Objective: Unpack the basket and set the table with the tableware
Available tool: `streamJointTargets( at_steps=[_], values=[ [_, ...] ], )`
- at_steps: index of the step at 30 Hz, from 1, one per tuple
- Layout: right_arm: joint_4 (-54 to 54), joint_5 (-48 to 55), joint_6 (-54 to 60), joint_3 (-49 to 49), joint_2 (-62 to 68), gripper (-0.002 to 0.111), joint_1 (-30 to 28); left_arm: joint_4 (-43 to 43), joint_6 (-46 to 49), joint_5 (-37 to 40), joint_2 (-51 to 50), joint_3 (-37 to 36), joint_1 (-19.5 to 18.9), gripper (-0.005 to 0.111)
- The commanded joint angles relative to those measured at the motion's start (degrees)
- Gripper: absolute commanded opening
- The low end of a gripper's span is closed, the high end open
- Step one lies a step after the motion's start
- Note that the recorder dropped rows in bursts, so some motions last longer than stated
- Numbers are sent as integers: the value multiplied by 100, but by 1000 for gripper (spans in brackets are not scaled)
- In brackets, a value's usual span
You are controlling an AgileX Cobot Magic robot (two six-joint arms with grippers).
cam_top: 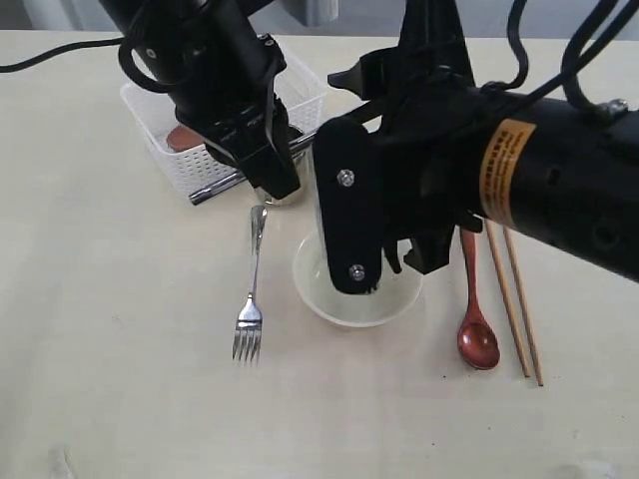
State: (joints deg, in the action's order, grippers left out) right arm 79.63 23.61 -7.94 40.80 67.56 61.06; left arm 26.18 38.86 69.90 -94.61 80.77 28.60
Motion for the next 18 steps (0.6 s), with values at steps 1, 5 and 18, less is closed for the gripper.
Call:
streamJointTargets(
  at_steps=[1,5,18],
  values=[
    [-62,-53,-61,-35,-33,49,0,165,30,6,65,-33,36,0],
    [149,-105,46,-353,-9,49,0,516,71,6,65,-33,36,0],
    [1973,-16,-2157,-497,181,40,0,904,181,6,65,-33,84,0]
  ],
)
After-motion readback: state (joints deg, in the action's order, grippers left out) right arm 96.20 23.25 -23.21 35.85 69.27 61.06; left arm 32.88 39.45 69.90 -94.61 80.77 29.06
